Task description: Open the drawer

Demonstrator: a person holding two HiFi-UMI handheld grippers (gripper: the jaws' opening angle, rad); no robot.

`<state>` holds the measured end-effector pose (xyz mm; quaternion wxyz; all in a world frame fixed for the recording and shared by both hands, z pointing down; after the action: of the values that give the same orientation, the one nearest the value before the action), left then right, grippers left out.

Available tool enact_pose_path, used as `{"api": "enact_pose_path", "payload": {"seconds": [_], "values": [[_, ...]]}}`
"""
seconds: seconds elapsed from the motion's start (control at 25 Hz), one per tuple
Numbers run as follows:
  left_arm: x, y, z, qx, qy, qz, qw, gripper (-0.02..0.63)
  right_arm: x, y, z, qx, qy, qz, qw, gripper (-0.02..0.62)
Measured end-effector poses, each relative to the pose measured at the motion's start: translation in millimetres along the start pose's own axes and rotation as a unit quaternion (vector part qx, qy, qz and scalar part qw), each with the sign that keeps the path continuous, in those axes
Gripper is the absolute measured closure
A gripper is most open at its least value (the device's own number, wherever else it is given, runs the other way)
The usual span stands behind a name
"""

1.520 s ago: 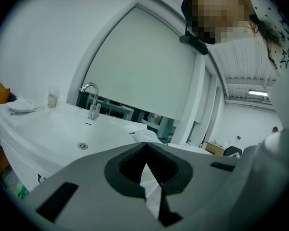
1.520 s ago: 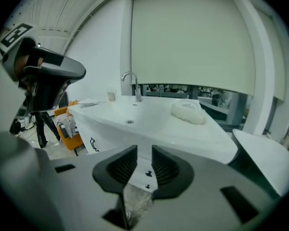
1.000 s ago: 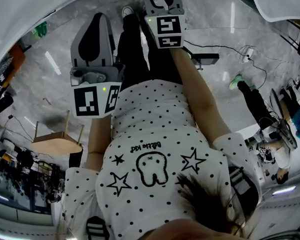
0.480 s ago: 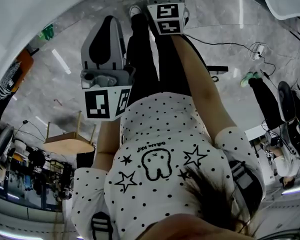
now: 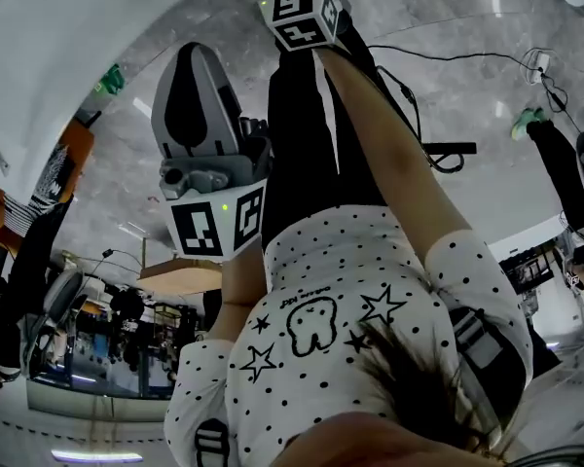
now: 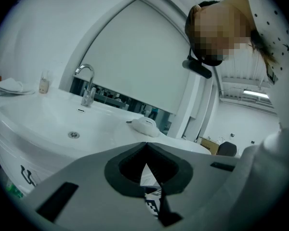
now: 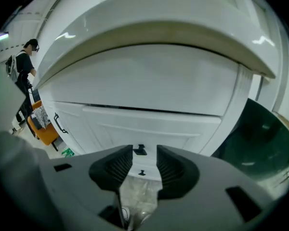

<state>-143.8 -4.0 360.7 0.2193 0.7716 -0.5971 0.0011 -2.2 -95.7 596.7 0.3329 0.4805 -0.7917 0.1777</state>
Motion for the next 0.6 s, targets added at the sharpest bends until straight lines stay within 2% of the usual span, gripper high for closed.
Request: {"api": "enact_pose_path", "payload": {"seconds": [0.4,0.6], "values": [[23,-3,-28,0.003,0.038,-0.014,0.9992,0.601,62,2,-29,0.018,0.016,-0.004,1.000,0.417],[32,5,-48,-0.005,0.045,-0.009,0.9989,0.601,83,7,-39,0.025,0.013,0.002,1.000,0.416]]}}
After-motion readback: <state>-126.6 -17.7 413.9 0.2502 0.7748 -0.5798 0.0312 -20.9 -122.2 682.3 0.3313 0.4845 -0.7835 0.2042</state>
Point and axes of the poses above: the fingertips, and each gripper's own axes: x forward along the fingers, y to its left, z out of its top, the point moved 9 cm from there along -x, backward along the fingers, and after that the axes turned 1 degree about -z, right-handed, at the moved point
